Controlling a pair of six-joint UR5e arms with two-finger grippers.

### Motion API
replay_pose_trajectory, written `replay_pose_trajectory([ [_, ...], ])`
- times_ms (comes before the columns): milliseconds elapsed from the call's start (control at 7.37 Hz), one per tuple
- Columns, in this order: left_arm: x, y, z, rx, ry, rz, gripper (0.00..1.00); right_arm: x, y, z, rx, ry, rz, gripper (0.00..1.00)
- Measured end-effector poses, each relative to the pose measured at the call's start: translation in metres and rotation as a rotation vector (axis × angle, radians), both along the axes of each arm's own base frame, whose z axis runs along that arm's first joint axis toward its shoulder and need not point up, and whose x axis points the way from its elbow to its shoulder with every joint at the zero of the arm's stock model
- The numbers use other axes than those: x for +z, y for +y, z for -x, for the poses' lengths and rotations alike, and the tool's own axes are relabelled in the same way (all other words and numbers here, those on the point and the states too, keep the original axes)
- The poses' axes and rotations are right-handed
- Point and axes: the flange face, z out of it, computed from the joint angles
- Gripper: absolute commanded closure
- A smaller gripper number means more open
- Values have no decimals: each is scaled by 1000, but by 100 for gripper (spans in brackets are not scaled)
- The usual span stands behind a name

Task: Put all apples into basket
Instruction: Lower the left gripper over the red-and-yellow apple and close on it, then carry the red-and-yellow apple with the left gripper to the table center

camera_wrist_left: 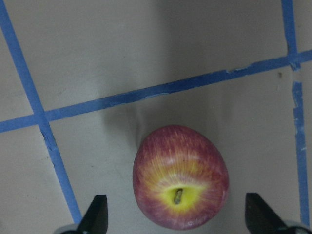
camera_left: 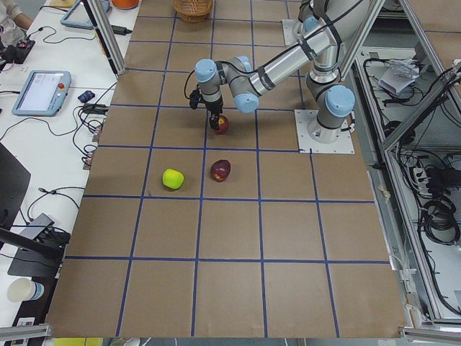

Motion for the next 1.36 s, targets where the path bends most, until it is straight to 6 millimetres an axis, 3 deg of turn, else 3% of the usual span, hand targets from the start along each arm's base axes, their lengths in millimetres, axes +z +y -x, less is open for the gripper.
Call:
replay_pose_trajectory([
  [407, -32, 8, 4, 42, 16, -14, 0, -10, 2, 0, -2, 1, -19, 0],
  [543, -39, 12, 5, 48, 15, -11, 15, -11, 2, 0, -2, 0, -20, 0],
  [814, -46, 14, 5, 52, 16, -14, 58, -12, 2, 0, -2, 0, -19, 0],
  [1085, -42, 11, 7, 50, 13, -7, 63, -13, 3, 0, -2, 1, -22, 0],
  [1357, -8, 4, 23, 63, 0, 16, 63, -13, 3, 0, -3, 3, -21, 0],
])
